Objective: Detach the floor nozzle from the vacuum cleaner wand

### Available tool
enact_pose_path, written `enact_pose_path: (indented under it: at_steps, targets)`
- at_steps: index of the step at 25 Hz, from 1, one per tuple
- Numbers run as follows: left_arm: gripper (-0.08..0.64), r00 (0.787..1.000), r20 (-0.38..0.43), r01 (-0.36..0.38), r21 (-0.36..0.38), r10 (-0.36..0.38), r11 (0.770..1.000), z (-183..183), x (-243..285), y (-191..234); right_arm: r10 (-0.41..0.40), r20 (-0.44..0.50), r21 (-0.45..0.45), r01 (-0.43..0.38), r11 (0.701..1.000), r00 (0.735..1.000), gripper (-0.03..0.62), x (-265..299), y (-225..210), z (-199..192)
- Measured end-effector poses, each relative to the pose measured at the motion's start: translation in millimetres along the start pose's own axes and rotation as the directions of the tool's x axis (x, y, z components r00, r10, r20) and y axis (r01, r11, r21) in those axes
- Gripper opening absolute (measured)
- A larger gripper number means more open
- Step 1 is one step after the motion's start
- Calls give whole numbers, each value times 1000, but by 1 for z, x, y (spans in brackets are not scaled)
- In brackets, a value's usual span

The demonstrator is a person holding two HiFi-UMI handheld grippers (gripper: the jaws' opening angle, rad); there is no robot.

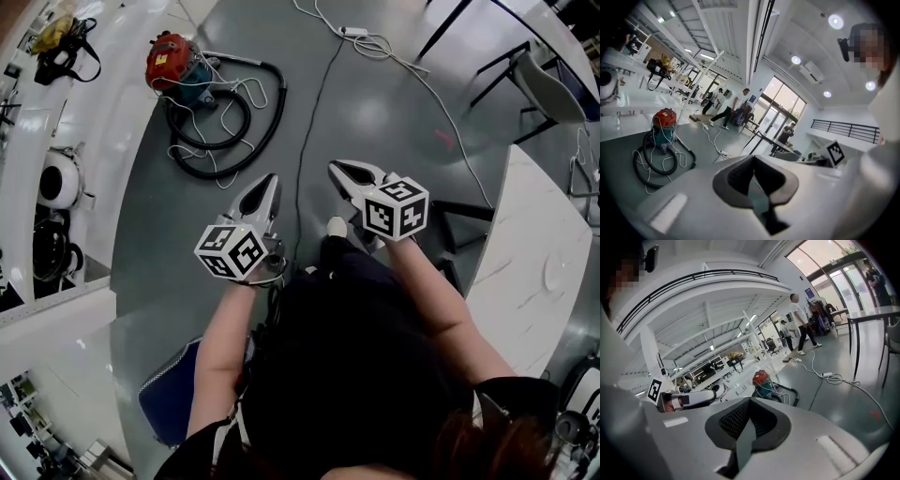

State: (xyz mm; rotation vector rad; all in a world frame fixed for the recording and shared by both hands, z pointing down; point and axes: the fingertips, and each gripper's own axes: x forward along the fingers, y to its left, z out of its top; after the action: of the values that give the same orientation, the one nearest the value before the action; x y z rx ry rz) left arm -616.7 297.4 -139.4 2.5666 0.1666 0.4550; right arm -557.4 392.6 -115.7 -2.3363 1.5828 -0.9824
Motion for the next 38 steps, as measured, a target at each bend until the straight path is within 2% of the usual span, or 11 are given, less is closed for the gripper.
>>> enact_pose_path:
  at_steps: [4,11,17,24,32,38]
  targets:
    - [11,1000,12,-19,4,19,1000,13,44,1,10,-2,2,-10,1000,1000,-6,10,-37,24]
    - [9,999,-21,-34,33,35,999,25,112,2,6,-21,21,-5,1000,1000,-6,24,-95,49]
    - [9,997,-64,-39,57,42,998,29,145,10,-32,-26,40,33,999,999,-6,26,-129,63]
    - [9,995,-87,-41,39,44,998,33,181,22,-53,-26,50,55,997,998,-6,39,-163,82]
    - [9,995,-83,-45,32,48,998,59,225,56,-33,-52,14,34,999,998,-6,82,-185,114]
    - [11,992,-85,-94,7,94,996,87,259,98,-2,-85,-2,2,1000,996,-6,126,-207,149]
